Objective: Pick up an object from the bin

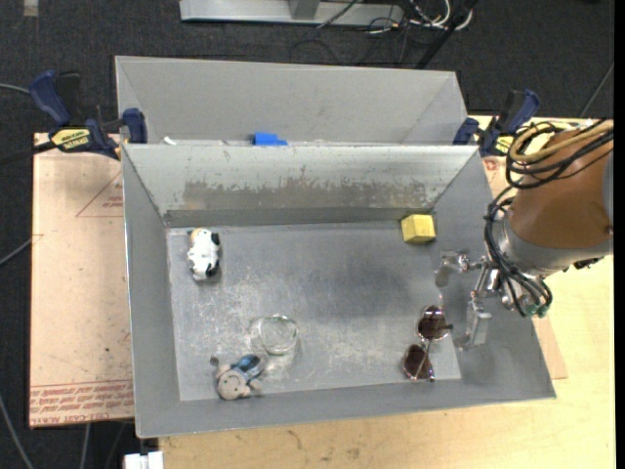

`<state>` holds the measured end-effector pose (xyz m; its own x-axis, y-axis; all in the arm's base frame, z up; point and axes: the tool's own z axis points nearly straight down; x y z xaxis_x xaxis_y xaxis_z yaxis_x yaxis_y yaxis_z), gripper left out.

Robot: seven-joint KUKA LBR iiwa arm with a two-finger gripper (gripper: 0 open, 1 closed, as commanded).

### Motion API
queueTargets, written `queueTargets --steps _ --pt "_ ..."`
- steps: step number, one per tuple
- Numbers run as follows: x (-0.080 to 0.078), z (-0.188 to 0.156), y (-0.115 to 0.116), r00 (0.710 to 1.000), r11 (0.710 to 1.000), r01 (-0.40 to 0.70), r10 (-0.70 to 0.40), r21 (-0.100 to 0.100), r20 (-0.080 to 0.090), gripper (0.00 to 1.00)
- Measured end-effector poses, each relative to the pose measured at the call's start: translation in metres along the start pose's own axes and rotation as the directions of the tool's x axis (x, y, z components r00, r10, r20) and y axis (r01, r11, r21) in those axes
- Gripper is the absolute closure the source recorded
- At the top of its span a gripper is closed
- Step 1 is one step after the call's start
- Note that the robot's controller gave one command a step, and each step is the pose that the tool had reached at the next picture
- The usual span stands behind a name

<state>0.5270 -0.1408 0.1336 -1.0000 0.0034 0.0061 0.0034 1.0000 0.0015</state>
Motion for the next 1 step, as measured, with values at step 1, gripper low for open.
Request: queueTargets --steps 1 --pt "-0.0019 -0.0045 0.0006 1.000 1.000 0.004 -0.004 0.001 0.007 0.00"
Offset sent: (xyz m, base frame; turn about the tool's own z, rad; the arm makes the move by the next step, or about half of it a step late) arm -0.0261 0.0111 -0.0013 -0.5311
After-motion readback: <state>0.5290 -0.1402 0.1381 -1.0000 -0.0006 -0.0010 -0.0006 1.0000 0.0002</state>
